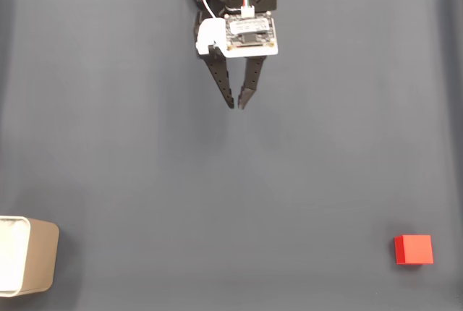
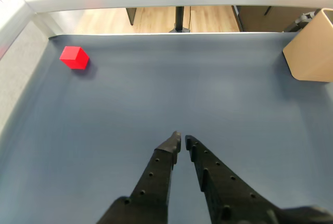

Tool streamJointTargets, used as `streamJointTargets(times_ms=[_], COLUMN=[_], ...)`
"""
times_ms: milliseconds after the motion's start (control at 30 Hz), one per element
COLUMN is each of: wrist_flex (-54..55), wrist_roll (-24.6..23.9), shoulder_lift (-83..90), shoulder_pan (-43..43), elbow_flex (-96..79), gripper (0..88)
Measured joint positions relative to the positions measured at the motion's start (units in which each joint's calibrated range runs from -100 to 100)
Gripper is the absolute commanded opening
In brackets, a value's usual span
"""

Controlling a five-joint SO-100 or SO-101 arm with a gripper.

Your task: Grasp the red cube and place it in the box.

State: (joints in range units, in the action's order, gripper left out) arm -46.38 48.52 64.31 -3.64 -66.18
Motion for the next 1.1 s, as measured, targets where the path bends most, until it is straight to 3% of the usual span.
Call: streamJointTargets(times_ms=[1100], wrist_flex=[1.8], wrist_roll=[2.2], shoulder_lift=[-44.1], shoulder_pan=[-15.1], elbow_flex=[41.9], gripper=[4.2])
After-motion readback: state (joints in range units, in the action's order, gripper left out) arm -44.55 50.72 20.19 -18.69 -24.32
